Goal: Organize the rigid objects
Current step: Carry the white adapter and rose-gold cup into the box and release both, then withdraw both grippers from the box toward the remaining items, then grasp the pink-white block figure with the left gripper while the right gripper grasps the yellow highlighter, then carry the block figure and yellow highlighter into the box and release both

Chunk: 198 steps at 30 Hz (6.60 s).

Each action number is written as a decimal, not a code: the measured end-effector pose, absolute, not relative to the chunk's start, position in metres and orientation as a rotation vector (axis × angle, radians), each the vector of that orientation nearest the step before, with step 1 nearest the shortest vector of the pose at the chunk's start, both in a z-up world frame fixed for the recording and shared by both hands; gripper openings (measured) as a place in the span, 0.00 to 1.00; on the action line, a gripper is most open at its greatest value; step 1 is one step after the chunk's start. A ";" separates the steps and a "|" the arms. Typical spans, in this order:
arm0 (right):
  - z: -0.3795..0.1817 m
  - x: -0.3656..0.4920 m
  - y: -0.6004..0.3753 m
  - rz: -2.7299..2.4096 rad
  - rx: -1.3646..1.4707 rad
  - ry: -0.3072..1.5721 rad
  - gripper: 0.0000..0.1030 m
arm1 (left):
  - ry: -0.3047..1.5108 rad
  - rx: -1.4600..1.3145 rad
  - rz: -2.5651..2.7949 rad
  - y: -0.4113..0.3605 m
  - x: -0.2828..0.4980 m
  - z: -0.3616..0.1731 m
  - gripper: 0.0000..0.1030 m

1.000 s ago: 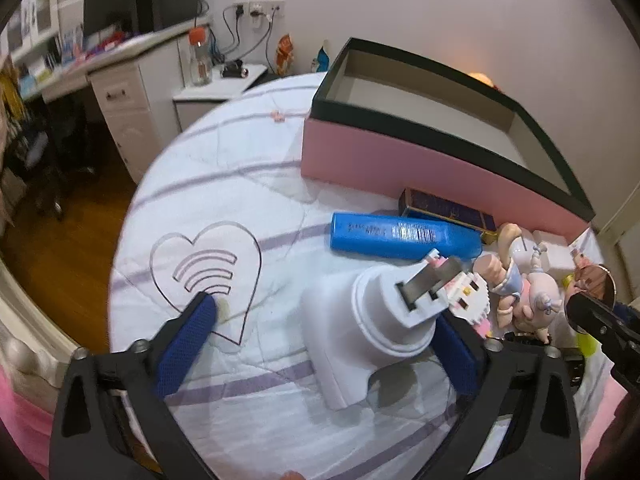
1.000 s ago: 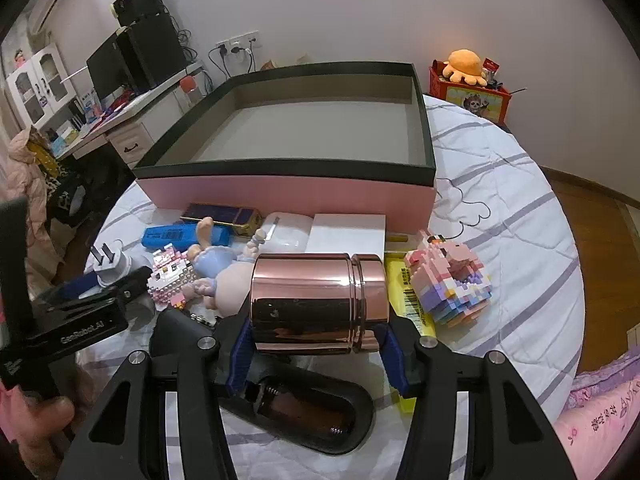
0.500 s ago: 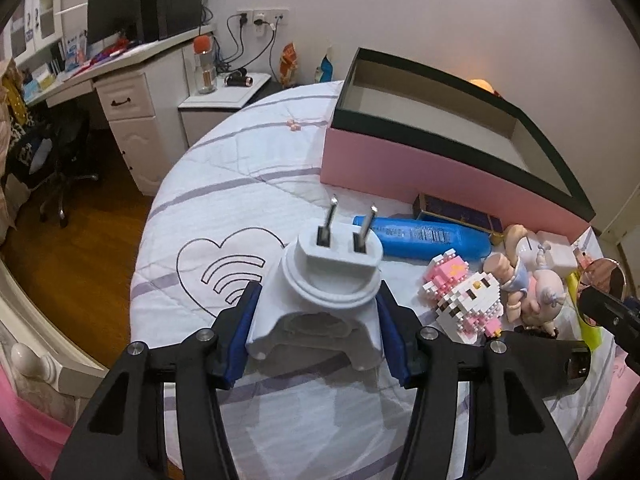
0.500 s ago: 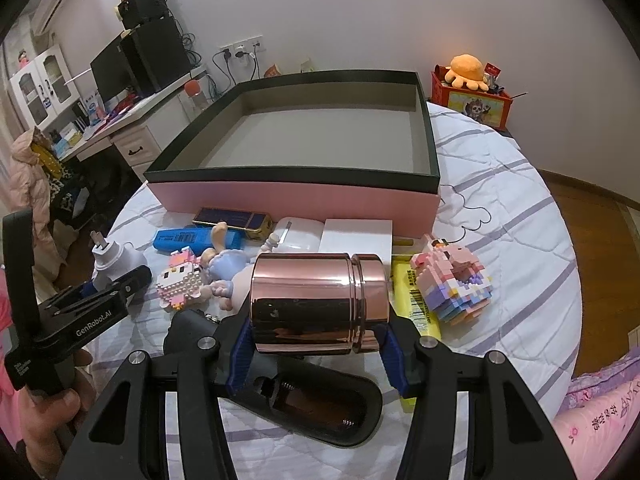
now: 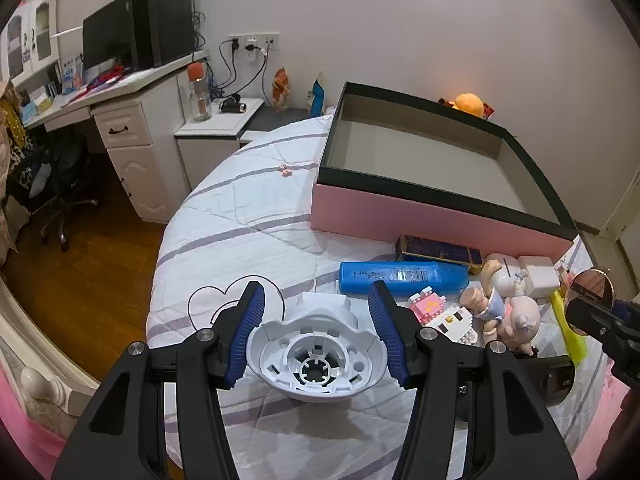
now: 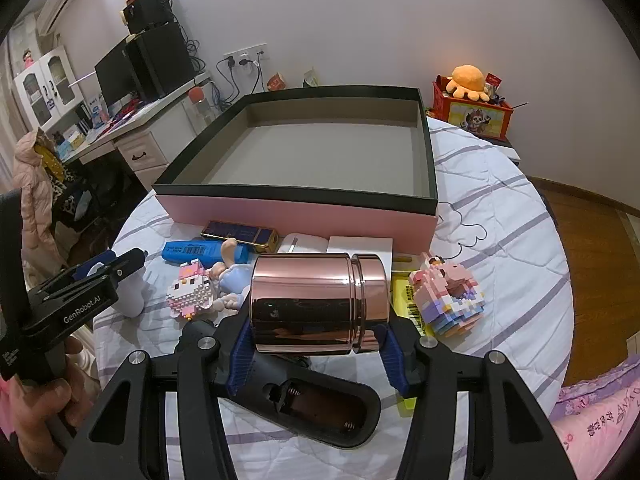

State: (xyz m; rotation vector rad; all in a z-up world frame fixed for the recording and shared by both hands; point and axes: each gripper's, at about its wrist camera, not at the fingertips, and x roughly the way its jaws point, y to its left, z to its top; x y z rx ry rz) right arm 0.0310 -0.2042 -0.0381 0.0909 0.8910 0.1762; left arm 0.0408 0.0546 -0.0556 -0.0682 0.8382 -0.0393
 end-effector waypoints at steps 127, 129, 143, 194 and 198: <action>-0.069 0.013 -0.267 0.004 0.180 0.999 0.80 | 1.027 0.006 -0.108 -0.007 0.053 -0.079 1.00; -0.074 0.019 -0.265 0.004 0.174 1.012 0.80 | 1.034 0.011 -0.110 -0.011 0.058 -0.084 1.00; -0.082 0.026 -0.248 -0.026 0.028 0.997 0.30 | 0.953 0.003 -0.112 0.001 0.063 -0.087 0.61; 0.033 0.113 -0.228 0.159 0.077 0.786 0.26 | 0.730 0.010 -0.214 -0.029 0.131 0.040 0.52; 0.023 0.158 -0.223 0.164 0.074 0.826 0.26 | 0.758 0.018 -0.218 -0.039 0.166 0.032 0.52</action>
